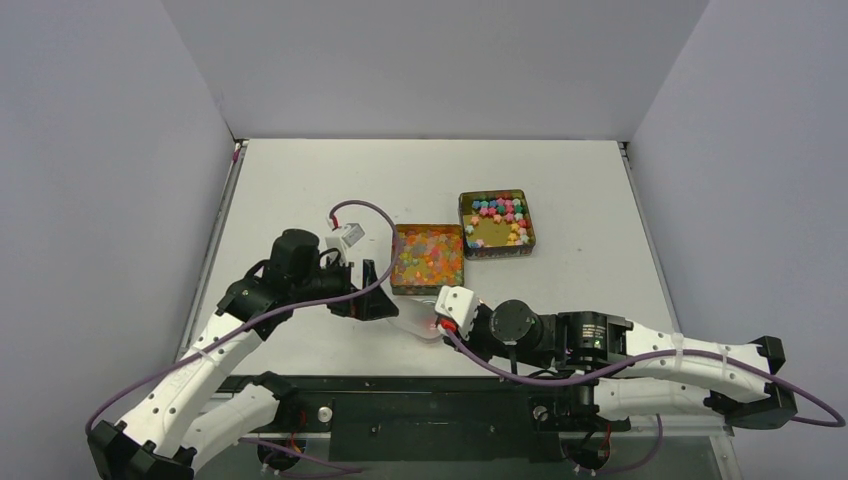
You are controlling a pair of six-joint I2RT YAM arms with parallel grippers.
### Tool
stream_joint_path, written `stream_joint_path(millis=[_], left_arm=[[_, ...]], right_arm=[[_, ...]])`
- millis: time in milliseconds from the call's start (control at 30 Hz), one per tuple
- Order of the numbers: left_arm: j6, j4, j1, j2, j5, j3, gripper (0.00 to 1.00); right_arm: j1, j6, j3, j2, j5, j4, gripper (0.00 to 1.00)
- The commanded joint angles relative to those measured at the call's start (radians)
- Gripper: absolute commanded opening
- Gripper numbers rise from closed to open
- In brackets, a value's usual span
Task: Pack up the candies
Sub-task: Scoop the fake candies from the storage box.
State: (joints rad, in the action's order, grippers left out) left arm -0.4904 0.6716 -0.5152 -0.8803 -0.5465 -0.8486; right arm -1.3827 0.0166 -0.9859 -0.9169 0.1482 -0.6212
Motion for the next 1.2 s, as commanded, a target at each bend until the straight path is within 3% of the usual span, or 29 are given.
stream_joint_path(millis=[0, 300, 600, 1000, 1167], left_arm=[[0.035, 0.004, 0.003, -0.013, 0.024, -0.014, 0.97], [-0.024, -0.081, 0.003, -0.011, -0.035, -0.001, 0.96], [-0.083, -0.163, 0.030, 0.010, 0.000, -0.061, 0.96], [0.047, -0.001, 0.060, 0.074, 0.367, -0.143, 0.96], [0.101, 0.034, 0.060, 0.091, 0.424, -0.113, 0.96]], right_arm=[[-0.003, 0.009, -0.023, 0.052, 0.065, 0.153, 0.00], [-0.003, -0.016, -0.024, 0.023, 0.083, 0.111, 0.00], [0.018, -0.017, -0.040, -0.031, 0.154, 0.010, 0.00], [0.197, -0.041, -0.151, -0.145, 0.127, -0.168, 0.00], [0.258, -0.031, -0.248, -0.254, 0.138, -0.272, 0.00]])
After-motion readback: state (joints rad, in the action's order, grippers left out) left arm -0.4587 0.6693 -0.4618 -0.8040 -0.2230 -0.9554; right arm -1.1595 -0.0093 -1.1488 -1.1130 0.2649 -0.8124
